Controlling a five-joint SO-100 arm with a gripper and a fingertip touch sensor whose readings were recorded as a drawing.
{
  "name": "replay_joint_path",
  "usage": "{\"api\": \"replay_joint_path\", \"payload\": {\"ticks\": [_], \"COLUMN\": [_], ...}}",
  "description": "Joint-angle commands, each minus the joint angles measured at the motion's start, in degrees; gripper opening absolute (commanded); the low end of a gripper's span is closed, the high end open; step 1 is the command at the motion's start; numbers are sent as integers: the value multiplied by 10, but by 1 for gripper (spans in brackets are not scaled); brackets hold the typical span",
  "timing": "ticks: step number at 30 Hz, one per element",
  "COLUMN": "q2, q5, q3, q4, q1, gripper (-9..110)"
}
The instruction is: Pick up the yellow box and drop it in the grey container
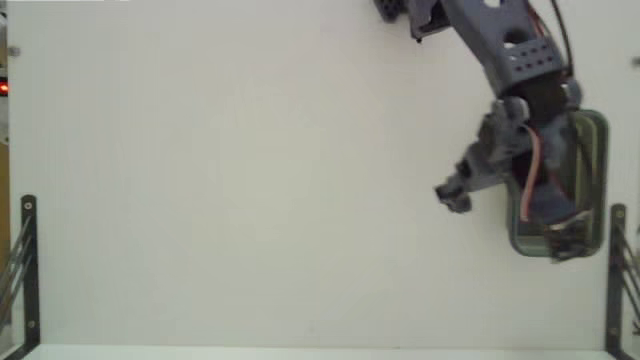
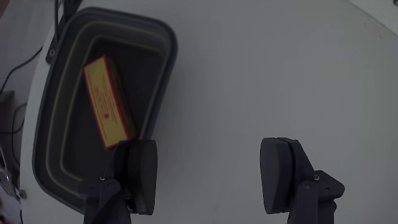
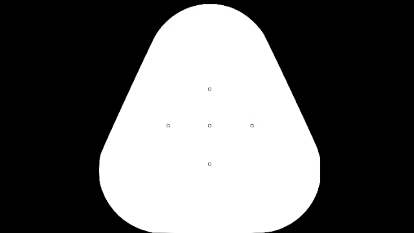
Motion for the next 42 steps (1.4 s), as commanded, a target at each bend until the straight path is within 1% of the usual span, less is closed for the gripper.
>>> {"api": "replay_joint_path", "payload": {"ticks": [1, 23, 42], "q2": [57, 217, 272], "q5": [2, 2, 2], "q3": [22, 180, 235], "q4": [-3, -2, -2], "q1": [19, 140, 183], "gripper": [110, 110, 110]}}
